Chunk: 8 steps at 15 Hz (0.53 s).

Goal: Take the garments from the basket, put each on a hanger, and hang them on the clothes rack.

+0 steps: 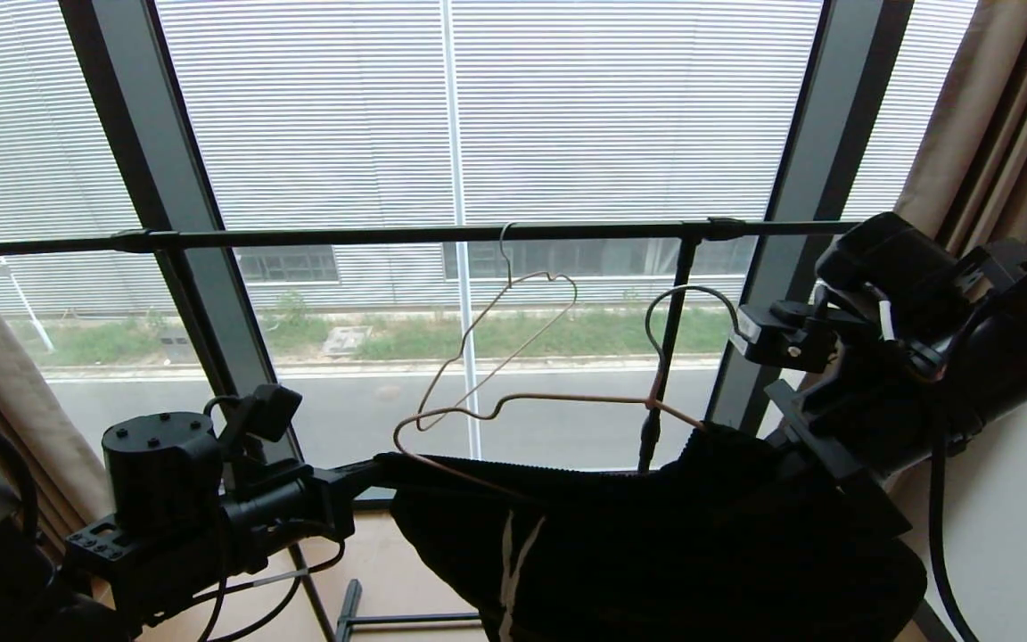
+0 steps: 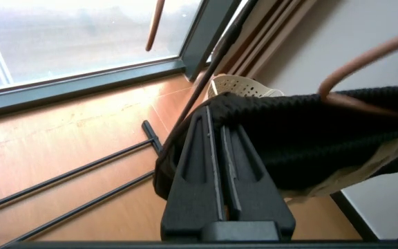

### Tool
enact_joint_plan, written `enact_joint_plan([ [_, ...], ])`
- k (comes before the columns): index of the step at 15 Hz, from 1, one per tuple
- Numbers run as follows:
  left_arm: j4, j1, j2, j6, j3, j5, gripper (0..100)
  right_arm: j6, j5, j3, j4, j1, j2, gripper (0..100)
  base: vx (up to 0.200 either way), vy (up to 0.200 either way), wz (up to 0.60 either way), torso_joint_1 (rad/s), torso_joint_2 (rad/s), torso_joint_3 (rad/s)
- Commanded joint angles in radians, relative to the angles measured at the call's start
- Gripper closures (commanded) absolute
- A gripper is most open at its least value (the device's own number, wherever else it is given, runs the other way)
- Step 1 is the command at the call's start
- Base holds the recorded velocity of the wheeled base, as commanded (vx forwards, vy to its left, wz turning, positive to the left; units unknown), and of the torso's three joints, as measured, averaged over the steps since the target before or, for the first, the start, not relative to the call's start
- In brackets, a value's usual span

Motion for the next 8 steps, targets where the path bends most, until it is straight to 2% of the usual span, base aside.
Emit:
enact_joint_plan([
  [1,-0.001,0.001,0.005,0.001,0.0,0.0,100,0.0,-0.001,0.016,0.001,0.001,0.007,100,0.0,0.0,0.0,0.0,0.0,0.0],
  [4,-0.001,0.001,0.002,0.002,0.0,0.001,100,0.0,-0.021,0.034,-0.006,0.001,0.025,100,0.0,0.0,0.0,0.0,0.0,0.0],
  [8,-0.001,0.001,0.0,0.016,0.003,0.001,100,0.001,-0.055,0.114,-0.098,0.003,0.045,100,0.0,0.0,0.0,0.0,0.0,0.0],
])
